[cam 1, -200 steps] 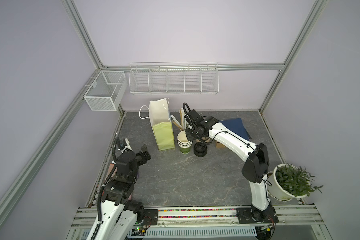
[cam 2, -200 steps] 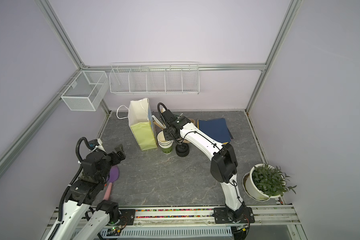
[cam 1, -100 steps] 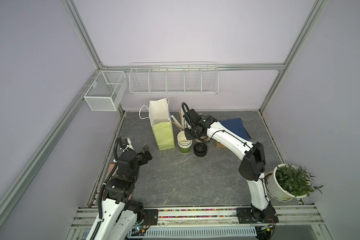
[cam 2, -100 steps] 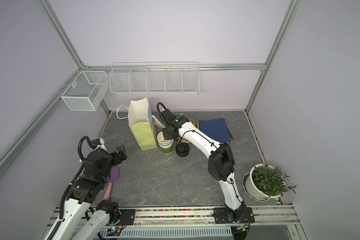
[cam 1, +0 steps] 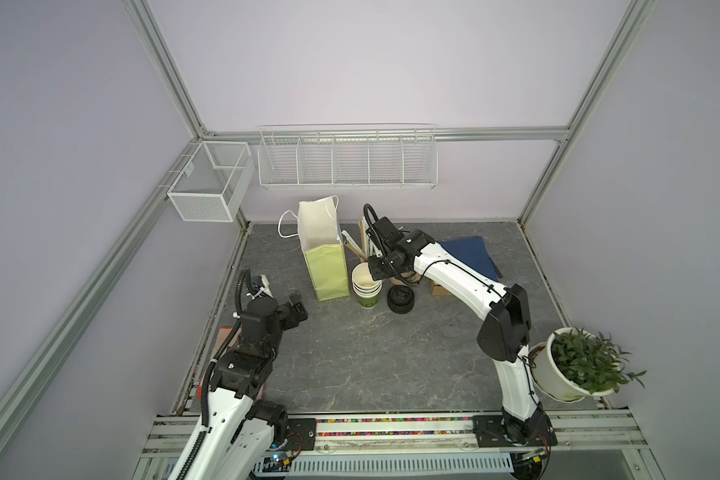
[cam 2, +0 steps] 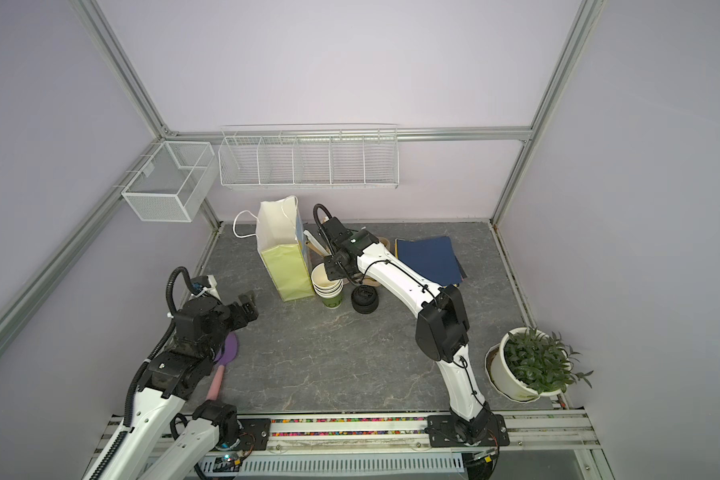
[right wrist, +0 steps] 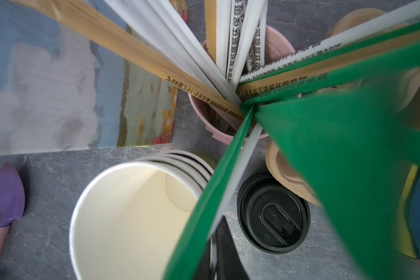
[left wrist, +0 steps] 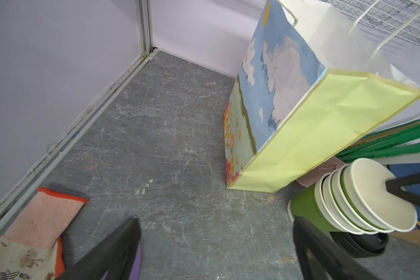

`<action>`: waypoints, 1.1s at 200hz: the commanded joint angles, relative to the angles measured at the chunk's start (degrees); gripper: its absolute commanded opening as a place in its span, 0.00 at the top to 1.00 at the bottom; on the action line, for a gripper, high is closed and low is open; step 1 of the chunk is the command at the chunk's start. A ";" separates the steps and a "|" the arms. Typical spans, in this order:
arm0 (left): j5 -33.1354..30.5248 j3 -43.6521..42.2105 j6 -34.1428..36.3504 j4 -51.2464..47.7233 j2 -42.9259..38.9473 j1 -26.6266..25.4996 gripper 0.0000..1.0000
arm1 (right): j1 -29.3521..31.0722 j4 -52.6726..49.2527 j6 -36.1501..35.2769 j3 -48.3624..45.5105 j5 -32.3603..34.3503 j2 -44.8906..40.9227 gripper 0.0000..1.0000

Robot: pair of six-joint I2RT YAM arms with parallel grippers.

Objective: Pack the takeout coffee
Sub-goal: 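Lower the right gripper into the top green cup and grip its rim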

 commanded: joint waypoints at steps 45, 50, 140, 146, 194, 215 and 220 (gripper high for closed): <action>0.78 0.76 1.01 -0.98 0.31 -0.41 0.02 | -0.37 -3.01 0.16 2.03 -1.48 0.76 0.93; 0.78 0.85 1.01 -0.98 0.38 -0.41 0.02 | -0.39 -3.03 0.16 2.08 -1.71 0.75 0.93; 0.97 1.13 1.19 -1.26 1.02 -0.42 0.02 | -1.55 -2.54 -0.02 2.66 -3.70 -0.77 0.93; 0.95 1.15 1.19 -1.25 1.10 -0.37 0.02 | -1.64 -2.49 0.02 2.66 -3.97 -0.91 0.93; 0.99 1.29 1.19 -1.55 1.25 -0.44 0.02 | -2.14 -2.73 -0.29 3.79 -5.63 -1.54 0.93; 0.90 1.45 1.27 -1.61 1.68 -0.46 0.02 | -2.19 -3.11 -0.28 4.76 -5.72 -1.57 0.93; 0.84 1.49 1.27 -1.67 1.72 -0.48 0.02 | -2.19 -3.45 -0.28 5.08 -5.68 -1.49 0.93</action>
